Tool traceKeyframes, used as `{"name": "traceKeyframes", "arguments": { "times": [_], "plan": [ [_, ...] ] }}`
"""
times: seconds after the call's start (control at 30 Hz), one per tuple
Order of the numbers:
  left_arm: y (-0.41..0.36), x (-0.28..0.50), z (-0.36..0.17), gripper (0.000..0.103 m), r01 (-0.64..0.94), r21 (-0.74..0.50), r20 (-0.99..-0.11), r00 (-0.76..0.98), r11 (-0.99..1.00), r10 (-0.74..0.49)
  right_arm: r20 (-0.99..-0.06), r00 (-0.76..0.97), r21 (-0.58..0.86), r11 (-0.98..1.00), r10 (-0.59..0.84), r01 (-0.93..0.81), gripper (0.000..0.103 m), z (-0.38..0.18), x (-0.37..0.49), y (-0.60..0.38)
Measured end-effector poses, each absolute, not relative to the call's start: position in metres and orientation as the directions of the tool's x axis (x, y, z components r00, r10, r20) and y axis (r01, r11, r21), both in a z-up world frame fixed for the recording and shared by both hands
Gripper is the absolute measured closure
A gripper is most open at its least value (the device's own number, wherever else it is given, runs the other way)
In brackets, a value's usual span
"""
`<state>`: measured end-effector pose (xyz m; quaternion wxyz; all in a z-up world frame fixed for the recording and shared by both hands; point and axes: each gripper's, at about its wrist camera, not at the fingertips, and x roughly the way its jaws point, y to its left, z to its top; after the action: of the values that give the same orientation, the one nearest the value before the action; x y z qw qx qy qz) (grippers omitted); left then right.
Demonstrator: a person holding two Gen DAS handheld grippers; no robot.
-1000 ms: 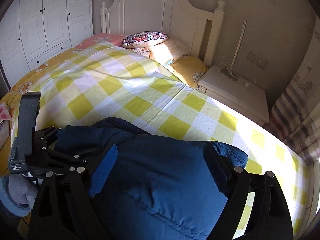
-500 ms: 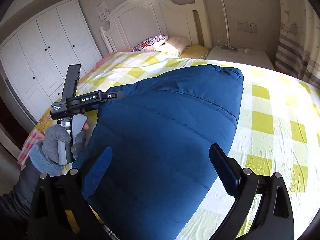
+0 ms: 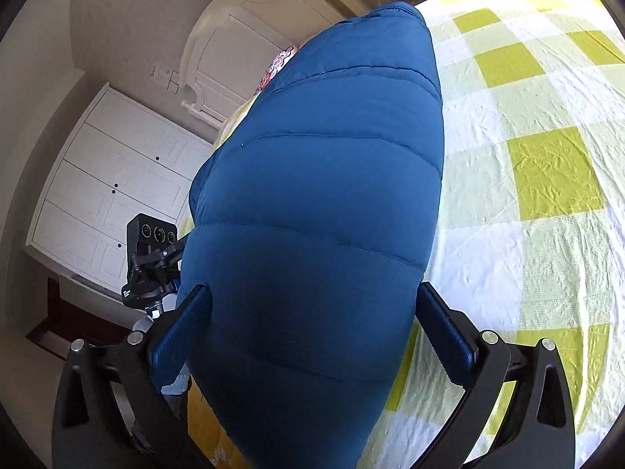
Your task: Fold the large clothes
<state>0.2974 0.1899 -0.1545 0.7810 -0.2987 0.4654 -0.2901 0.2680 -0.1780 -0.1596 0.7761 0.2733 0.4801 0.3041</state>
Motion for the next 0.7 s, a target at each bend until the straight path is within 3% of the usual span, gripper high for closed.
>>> {"name": "traceKeyframes", "arguments": {
  "times": [0.27, 0.43, 0.6, 0.7],
  "plan": [
    [0.168, 0.298, -0.155, 0.002, 0.234, -0.678, -0.594, 0.385, 0.697, -0.706, -0.579, 0.336, 0.721, 0.659, 0.743, -0.214, 0.004, -0.169, 0.274, -0.165],
    [0.144, 0.299, -0.153, 0.002, 0.265, -0.709, -0.561, 0.349, 0.653, -0.751, -0.587, 0.383, 0.663, 0.695, 0.713, -0.277, 0.006, -0.165, 0.266, -0.148],
    [0.149, 0.280, -0.145, 0.031, 0.276, -0.729, -0.451, 0.496, 0.627, -0.742, -0.574, 0.520, 0.500, 0.774, 0.633, -0.389, 0.021, -0.142, 0.248, -0.134],
    [0.141, 0.286, -0.125, 0.035, 0.279, -0.702, -0.429, 0.568, 0.655, -0.702, -0.544, 0.606, 0.374, 0.814, 0.580, -0.444, 0.024, -0.114, 0.251, -0.130]
  ]
}}
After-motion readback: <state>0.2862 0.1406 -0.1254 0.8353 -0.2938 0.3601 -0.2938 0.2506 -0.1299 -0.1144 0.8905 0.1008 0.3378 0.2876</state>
